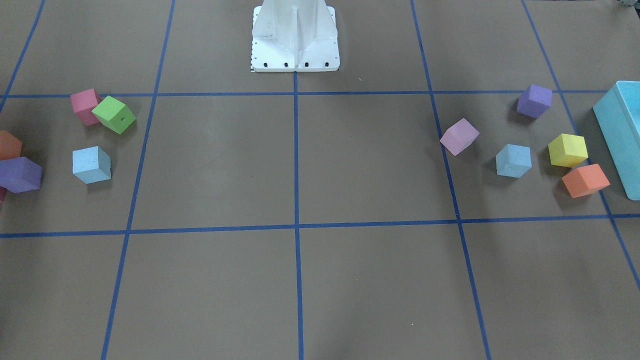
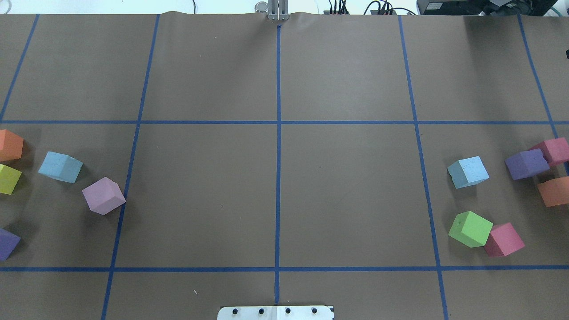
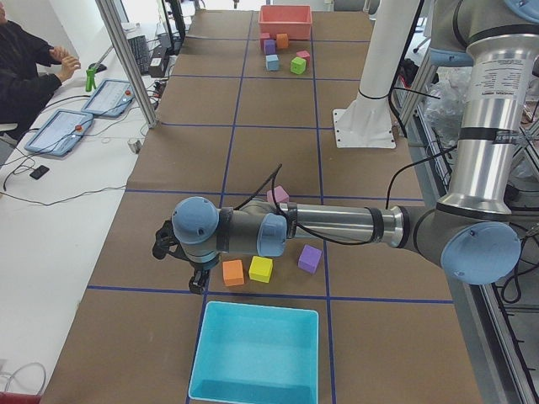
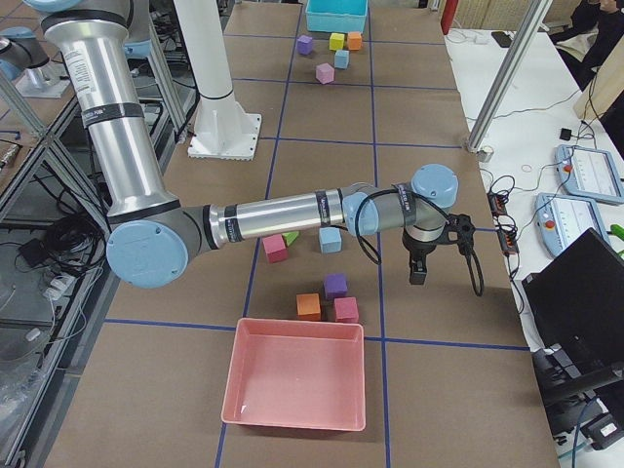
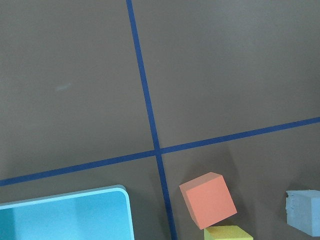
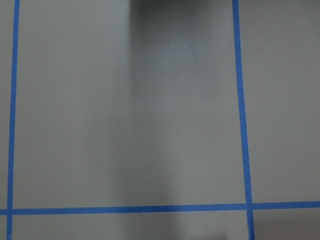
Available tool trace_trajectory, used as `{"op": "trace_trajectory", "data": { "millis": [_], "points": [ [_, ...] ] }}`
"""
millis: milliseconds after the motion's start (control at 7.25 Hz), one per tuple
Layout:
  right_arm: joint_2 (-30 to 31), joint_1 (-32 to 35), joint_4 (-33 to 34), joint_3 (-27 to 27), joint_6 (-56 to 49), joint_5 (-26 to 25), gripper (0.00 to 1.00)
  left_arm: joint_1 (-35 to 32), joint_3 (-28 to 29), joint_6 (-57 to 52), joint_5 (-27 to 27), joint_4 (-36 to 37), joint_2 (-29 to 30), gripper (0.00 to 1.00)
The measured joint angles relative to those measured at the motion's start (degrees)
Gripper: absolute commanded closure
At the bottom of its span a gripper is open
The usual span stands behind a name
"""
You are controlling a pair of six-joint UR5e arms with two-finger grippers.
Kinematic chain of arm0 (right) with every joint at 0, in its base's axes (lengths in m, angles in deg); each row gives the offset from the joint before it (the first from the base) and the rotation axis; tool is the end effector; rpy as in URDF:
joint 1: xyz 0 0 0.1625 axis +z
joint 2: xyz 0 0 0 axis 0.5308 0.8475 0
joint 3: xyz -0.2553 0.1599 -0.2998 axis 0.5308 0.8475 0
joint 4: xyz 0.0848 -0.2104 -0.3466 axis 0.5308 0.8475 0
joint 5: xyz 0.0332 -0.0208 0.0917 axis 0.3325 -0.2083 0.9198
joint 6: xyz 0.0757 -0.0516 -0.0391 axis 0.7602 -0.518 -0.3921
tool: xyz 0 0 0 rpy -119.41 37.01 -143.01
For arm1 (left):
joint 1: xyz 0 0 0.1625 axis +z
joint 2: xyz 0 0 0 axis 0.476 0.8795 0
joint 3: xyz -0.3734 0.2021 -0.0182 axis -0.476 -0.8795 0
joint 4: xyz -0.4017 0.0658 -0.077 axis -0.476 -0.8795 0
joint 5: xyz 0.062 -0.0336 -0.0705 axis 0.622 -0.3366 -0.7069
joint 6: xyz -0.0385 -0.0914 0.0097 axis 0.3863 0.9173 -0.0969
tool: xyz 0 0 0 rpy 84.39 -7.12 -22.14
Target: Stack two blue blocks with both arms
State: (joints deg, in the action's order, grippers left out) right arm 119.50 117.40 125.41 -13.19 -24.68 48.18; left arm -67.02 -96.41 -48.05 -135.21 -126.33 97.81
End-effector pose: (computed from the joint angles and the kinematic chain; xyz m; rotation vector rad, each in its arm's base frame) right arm 0.0116 -0.6141 0.5341 0.0951 -0.8334 0.0969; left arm -0.1043 -0.5289 0.6157 0.2168 0.9050 0.1260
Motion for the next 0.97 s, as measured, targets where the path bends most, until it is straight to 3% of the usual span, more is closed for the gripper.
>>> {"op": "trace_trajectory", "data": {
  "millis": [552, 966],
  "points": [
    [-0.2, -1.7, -1.0, -4.2, 0.7, -2.0, 0.0, 0.0, -0.1, 0.0, 0.0, 0.0, 0.0, 0.02],
    [0.4, -10.6, -1.0, -11.2, 6.1, -6.1, 0.0, 0.0, -0.5, 0.6, 0.0, 0.0, 0.1, 0.02]
  ]
}}
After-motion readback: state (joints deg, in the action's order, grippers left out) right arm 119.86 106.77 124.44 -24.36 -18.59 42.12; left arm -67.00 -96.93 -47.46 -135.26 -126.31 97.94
